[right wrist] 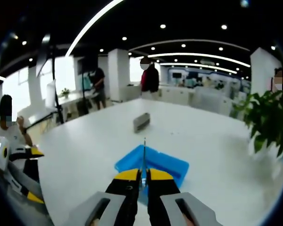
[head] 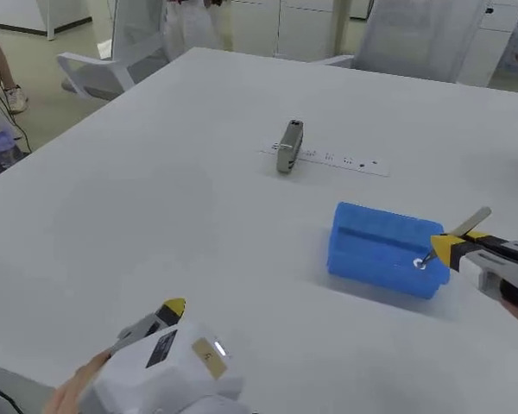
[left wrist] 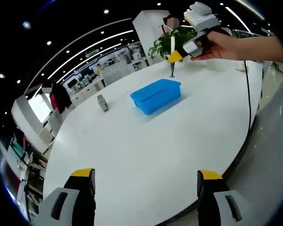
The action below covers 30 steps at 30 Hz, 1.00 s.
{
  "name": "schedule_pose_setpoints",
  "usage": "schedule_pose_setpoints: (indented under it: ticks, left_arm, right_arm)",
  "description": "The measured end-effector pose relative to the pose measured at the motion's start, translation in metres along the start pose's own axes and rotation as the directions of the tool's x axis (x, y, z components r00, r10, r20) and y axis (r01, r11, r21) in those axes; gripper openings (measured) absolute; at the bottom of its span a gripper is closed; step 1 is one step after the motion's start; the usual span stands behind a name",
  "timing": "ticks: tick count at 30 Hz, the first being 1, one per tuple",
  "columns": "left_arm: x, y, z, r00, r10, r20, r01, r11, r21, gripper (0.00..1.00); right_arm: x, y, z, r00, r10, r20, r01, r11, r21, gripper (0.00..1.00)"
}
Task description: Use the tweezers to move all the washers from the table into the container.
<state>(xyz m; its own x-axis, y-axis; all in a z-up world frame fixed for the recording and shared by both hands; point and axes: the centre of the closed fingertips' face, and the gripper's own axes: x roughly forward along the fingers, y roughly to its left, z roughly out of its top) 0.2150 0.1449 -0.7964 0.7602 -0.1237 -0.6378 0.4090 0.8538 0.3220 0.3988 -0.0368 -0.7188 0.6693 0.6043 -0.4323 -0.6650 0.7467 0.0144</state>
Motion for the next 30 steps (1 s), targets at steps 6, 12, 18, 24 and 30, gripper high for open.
schedule_pose_setpoints:
  ticks: [6, 12, 18, 24, 30]
  left_arm:
    - [0.0, -0.001, -0.001, 1.0, -0.005, -0.004, 0.005, 1.0, 0.003, 0.91]
    - [0.0, -0.002, -0.002, 0.9999, -0.012, -0.008, 0.012, 1.0, 0.007, 0.91]
    - [0.0, -0.003, -0.002, 0.9999, -0.014, -0.008, 0.014, 1.0, 0.006, 0.91]
    - [0.001, -0.003, -0.004, 0.9996, -0.017, -0.021, 0.017, 1.0, 0.007, 0.91]
    - [0.001, -0.005, -0.004, 0.9993, -0.024, -0.027, 0.024, 1.0, 0.009, 0.91]
  right_arm:
    - [0.013, -0.004, -0.004, 0.9999, -0.002, -0.015, 0.002, 1.0, -0.006, 0.02]
    - [0.025, -0.012, -0.005, 0.9996, -0.009, -0.026, 0.008, 1.0, -0.005, 0.02]
    - [0.042, -0.015, -0.011, 0.9986, -0.026, -0.047, 0.025, 0.999, -0.026, 0.02]
    - [0.054, -0.03, -0.028, 0.9961, -0.037, -0.081, 0.037, 0.999, -0.005, 0.02]
    - [0.066, -0.035, -0.043, 0.9934, -0.039, -0.108, 0.041, 0.999, 0.014, 0.02]
